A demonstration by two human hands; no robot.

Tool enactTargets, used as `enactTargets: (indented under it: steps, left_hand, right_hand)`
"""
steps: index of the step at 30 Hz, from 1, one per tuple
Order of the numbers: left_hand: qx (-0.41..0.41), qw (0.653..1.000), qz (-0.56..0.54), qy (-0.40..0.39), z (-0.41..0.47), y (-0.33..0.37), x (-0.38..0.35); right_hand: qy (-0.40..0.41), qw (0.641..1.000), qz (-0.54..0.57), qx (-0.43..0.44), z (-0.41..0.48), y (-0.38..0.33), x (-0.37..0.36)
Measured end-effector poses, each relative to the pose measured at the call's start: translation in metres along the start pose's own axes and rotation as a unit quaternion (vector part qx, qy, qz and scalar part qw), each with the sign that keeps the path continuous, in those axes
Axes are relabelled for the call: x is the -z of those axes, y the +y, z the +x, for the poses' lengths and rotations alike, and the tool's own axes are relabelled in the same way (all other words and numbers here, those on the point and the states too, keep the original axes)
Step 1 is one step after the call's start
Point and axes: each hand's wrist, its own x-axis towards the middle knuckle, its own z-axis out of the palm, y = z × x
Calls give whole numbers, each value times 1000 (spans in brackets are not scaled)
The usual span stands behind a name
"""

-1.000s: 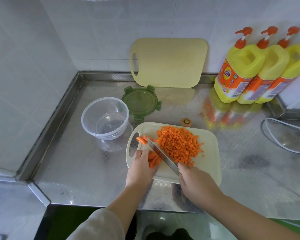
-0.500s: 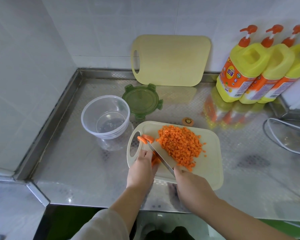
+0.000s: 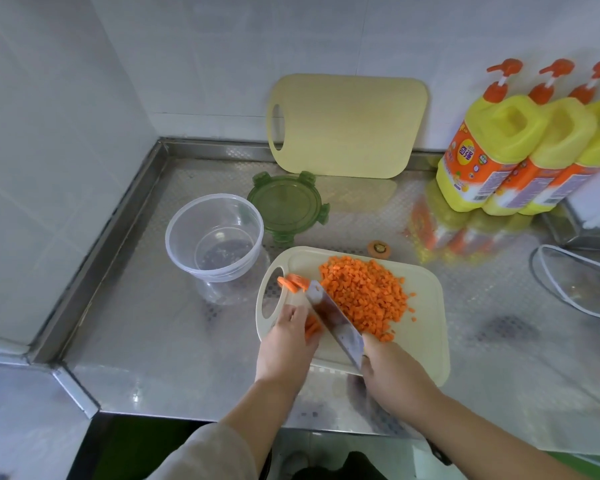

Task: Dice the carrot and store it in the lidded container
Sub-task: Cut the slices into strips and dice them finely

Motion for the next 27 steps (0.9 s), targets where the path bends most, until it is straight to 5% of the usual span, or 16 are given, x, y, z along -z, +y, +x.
enactTargets:
  steps: [8, 27]
  left_hand:
    - [26, 994, -105, 8, -8, -1, 6]
    - [8, 996, -82, 26, -1, -10, -2]
  right_hand:
    - [22, 997, -59, 43, -20, -11, 6]
    - [-5, 990, -135, 50, -7, -18, -12]
